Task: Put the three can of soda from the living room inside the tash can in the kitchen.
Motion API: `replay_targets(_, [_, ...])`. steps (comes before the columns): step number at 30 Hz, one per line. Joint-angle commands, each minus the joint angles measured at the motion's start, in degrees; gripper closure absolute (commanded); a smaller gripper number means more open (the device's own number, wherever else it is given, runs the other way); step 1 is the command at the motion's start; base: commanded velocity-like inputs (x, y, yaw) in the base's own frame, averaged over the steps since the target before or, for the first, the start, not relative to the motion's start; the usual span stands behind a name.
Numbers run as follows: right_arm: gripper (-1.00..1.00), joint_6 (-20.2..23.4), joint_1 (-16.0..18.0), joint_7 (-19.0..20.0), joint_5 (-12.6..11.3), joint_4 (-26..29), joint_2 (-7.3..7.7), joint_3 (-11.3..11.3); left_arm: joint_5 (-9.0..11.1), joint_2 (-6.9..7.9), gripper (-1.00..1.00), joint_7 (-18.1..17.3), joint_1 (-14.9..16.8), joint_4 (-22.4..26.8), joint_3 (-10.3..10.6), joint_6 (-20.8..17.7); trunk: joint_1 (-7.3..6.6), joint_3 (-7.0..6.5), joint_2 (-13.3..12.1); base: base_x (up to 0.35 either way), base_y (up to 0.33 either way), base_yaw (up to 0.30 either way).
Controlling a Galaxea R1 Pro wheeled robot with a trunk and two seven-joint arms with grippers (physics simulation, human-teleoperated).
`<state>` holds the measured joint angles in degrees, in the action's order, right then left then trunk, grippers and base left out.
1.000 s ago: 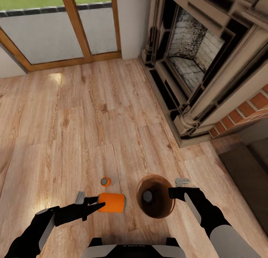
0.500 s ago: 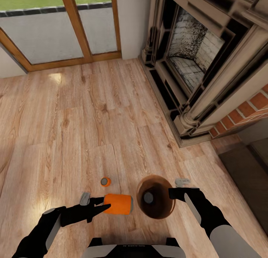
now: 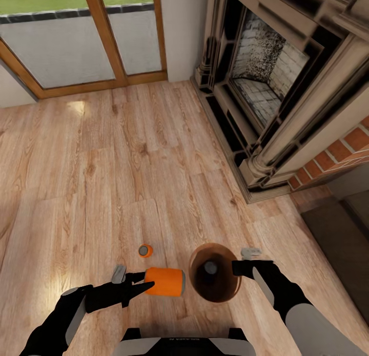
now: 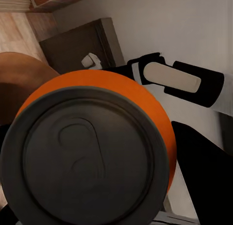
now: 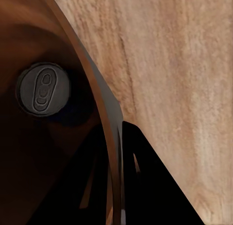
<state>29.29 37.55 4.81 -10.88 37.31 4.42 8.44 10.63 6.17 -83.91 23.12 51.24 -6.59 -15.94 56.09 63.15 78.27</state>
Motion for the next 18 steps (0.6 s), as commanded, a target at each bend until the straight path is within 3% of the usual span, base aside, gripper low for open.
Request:
replay_targets(1, [1.00, 0.0, 0.0, 0.5, -0.7, -0.1, -0.01, 0.0, 0.0, -0.36, 1.00, 0.0, 0.0, 0.0, 0.0, 0.0, 0.00, 0.00, 0.0, 0.000, 0.000, 0.000])
replay_targets(4, [1.00, 0.0, 0.0, 0.5, -0.7, -0.2, -0.39, 0.0, 0.0, -1.49, 1.00, 0.0, 0.0, 0.0, 0.0, 0.0, 0.00, 0.00, 0.0, 0.000, 0.000, 0.000])
replay_targets(13, [1.00, 0.0, 0.1, 0.5, -0.7, -0.3, -0.62, 0.0, 0.0, -2.23, 1.00, 0.0, 0.0, 0.0, 0.4, 0.0, 0.00, 0.00, 0.0, 0.000, 0.000, 0.000])
replay_targets(18, [1.00, 0.0, 0.1, 0.5, -0.7, -0.3, -0.63, 0.0, -0.2, -4.16, 1.00, 0.2, 0.0, -0.4, 0.5, 0.0, 0.00, 0.00, 0.0, 0.000, 0.000, 0.000])
